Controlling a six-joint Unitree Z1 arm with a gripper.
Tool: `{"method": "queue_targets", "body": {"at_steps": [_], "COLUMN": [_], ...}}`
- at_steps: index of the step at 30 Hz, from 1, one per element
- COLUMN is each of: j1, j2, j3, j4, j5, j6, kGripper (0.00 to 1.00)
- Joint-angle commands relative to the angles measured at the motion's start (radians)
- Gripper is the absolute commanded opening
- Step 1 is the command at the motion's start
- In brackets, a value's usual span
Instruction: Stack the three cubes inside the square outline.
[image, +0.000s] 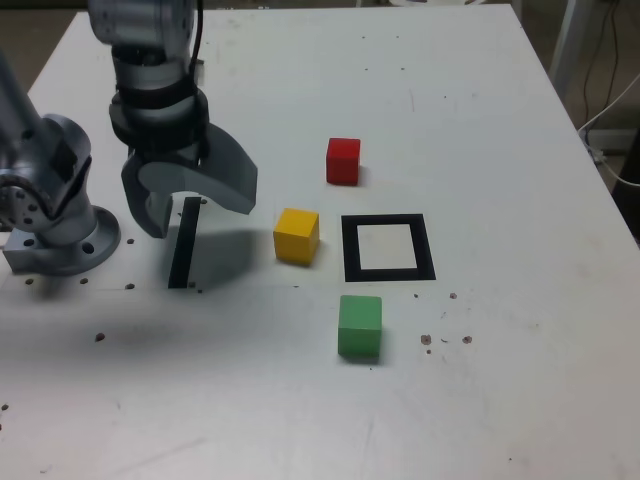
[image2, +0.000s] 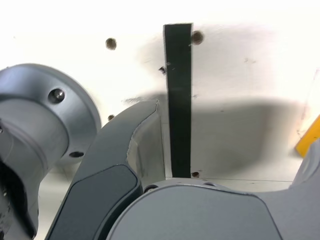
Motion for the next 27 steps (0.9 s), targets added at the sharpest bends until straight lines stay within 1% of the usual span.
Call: {"method": "queue_targets", "body": {"at_steps": [1,2,4,9,11,14,20,24,27], "j1": [0.002,0.002,0.001,0.002,0.002,0.002,0.001,0.003,0.019], "j2": [0.001,0.002,0.005,0.01,0.01,0.01,0.01,0.015,0.028], "j3": [0.006,0.008,0.008,0.007,0.007,0.006,-0.005,-0.037,-0.099], "j4": [0.001,-0.002,-0.011,-0.042,-0.043,-0.034,-0.009,0.024,0.077], "j5": [-0.005,-0.008,0.0,0.058,0.071,0.069,0.046,0.055,0.067], "j6": [-0.028,-0.047,-0.066,-0.075,-0.076,-0.076,-0.073,-0.059,-0.026], "kGripper": [1.0,1.0,1.0,1.0,1.0,1.0,0.99,0.99,0.99]}}
